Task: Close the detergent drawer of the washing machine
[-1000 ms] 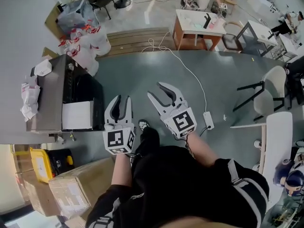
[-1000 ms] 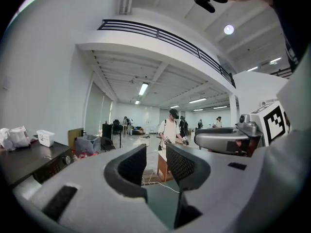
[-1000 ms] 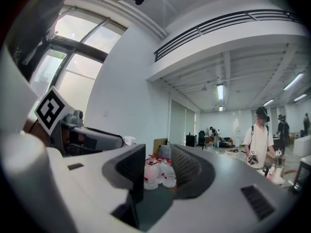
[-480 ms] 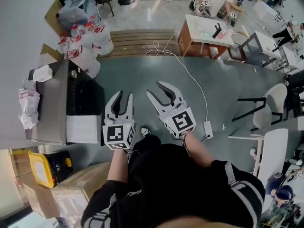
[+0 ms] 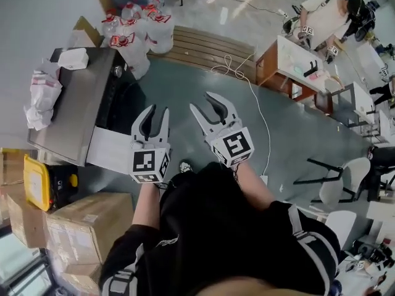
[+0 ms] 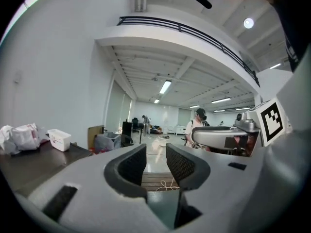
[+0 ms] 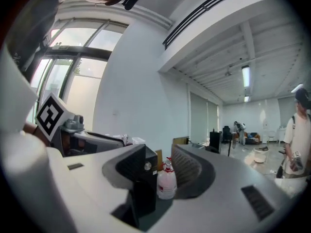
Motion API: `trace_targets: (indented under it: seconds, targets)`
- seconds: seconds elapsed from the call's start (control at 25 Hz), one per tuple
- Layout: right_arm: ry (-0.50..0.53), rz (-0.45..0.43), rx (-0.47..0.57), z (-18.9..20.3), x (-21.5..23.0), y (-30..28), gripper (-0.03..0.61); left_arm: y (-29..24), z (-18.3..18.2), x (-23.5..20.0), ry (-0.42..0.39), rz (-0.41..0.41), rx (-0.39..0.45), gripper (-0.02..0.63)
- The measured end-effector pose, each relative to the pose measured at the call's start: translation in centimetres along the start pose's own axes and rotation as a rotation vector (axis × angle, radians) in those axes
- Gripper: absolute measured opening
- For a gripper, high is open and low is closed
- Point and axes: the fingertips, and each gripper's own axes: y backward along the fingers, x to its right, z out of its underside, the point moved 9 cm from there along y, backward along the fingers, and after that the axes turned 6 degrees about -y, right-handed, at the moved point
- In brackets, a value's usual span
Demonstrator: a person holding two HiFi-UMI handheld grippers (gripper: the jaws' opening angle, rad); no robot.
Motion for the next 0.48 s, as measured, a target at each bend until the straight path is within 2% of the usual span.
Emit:
trace_targets:
  seconds: [0.24, 0.48]
  targets:
    - [-0.006, -0.190, -0.025, 0.3, -2.1, -6.8, 0.173, 1.9, 1.3, -4.6, 0.033, -0.182, -0.027, 0.135]
    - [0.021, -0.411, -0.017, -0.1, -4.0, -13.1, 0.173, 4.0, 1.4, -8.6, 0.047, -0.399, -0.049, 0.135]
